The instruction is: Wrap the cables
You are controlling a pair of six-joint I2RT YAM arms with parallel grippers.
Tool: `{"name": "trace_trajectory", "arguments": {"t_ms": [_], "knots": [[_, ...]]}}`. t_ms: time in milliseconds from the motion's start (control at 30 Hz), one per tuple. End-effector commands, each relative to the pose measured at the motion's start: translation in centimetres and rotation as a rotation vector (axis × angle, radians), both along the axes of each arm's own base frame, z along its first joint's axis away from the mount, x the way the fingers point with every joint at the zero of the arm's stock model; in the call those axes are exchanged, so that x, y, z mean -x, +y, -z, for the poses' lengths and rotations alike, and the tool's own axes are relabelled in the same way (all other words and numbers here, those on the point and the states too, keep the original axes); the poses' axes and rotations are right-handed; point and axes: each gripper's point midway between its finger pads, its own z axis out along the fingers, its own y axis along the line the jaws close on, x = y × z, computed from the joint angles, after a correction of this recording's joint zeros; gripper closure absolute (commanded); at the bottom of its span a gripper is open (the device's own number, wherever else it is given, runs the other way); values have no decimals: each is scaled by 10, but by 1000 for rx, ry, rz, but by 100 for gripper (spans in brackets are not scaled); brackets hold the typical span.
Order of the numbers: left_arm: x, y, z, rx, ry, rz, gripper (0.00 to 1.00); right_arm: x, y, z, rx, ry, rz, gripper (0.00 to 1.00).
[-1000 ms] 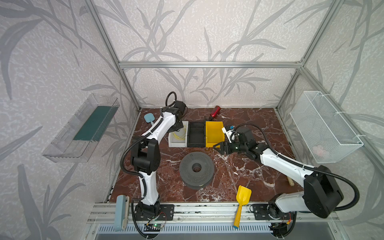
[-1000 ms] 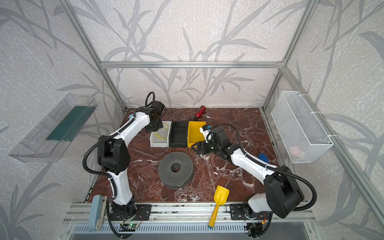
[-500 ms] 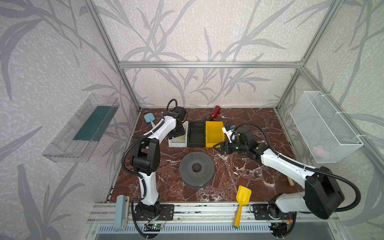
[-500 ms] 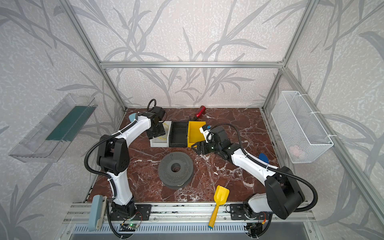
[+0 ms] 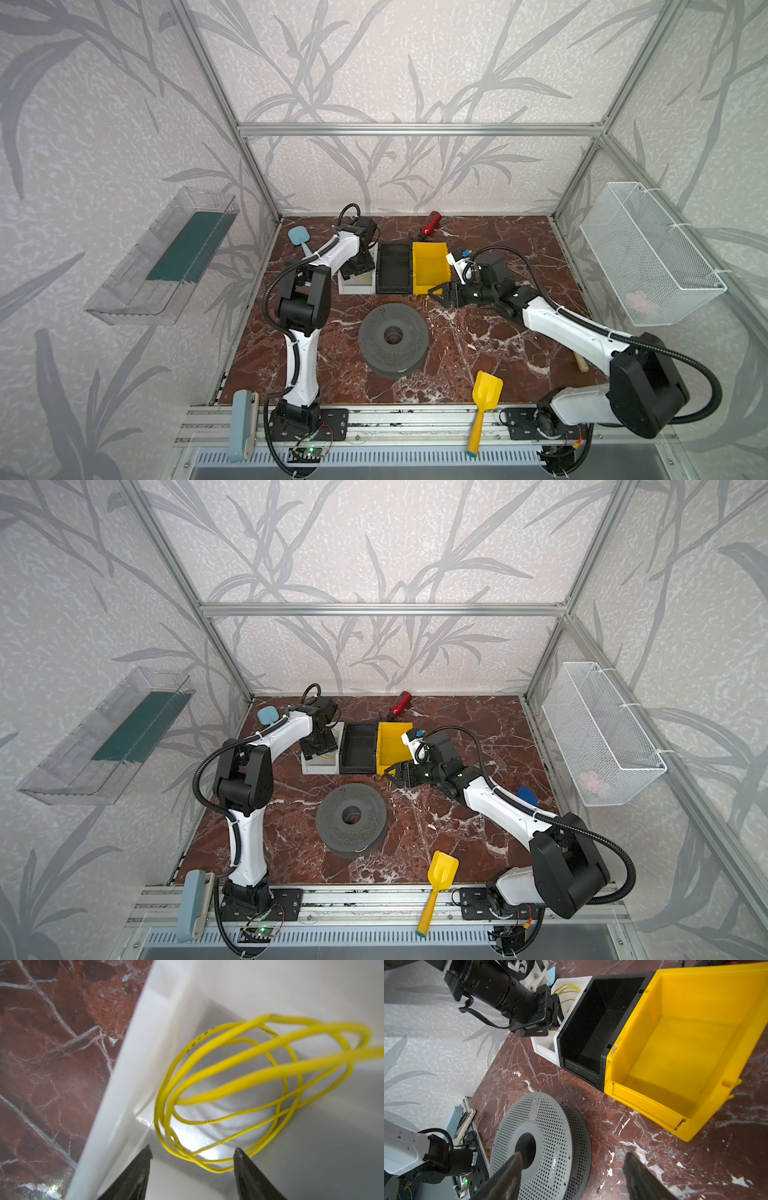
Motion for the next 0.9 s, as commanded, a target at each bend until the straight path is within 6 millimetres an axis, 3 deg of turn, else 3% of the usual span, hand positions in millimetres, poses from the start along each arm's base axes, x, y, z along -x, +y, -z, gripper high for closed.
{"name": "trace_trajectory", "arguments": {"t_ms": [0, 133, 233, 367, 433, 633, 867], "knots": [[-8, 4, 9, -13, -11, -44, 38, 1, -2, -2, 1, -8, -7, 24], [-14, 3, 17, 3, -21, -61, 46, 1, -5, -2, 4, -7, -1, 24], [-15, 3, 21, 6, -28, -78, 60, 0, -6, -1, 4, -8, 4, 24], [-15, 3, 21, 14, -47, -94, 68, 1, -8, -1, 5, -5, 7, 24], [-15, 4, 18, 12, -60, -104, 77, 1, -8, -2, 3, -7, 9, 24], [-12, 13, -13, -10, -137, -129, 97, 2, -9, -9, -5, -25, 13, 24], [-2, 18, -52, -2, -227, -141, 100, 5, -12, -16, -9, -40, 18, 24]]}}
